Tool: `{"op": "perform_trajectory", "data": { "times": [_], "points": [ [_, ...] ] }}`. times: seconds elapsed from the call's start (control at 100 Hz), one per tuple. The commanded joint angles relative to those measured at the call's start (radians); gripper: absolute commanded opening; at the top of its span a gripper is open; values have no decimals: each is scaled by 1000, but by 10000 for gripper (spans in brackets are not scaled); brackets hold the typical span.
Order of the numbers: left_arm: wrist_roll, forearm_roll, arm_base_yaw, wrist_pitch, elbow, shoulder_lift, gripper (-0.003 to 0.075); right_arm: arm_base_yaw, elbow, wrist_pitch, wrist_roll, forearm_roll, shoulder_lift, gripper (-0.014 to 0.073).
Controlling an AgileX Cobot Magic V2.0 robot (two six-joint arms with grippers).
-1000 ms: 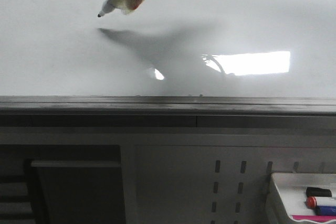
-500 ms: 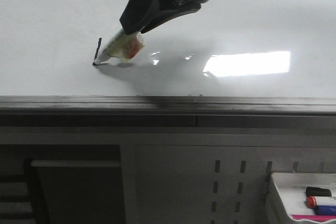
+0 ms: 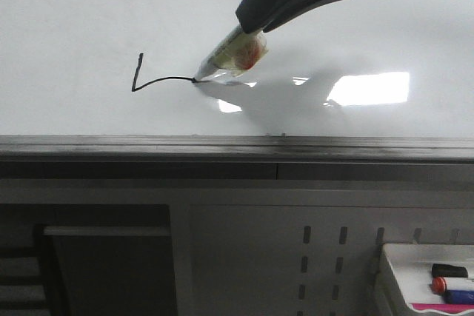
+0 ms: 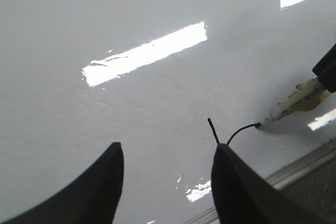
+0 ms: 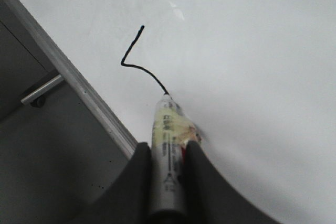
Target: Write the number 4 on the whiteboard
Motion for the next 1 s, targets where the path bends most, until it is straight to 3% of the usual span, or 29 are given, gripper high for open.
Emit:
{"op": "perform_trajectory", "data": {
  "times": [0.0,0.4,0.64,0.99],
  "points": [
    [-5,-9,6,-80,-32,1,355,28,-67,-21,-12,10,-35,-64],
    [-5,-9,6,-80,-32,1,355,22,-145,-75,-12,-16,50,-64],
    [-5,-7,6,-80,-32,1,355,25,-106,63,-8,-16,65,-64],
    [-3,34,-7,-76,-30,32,355,76,-92,90,-24,-12,27,-64]
  ]
}}
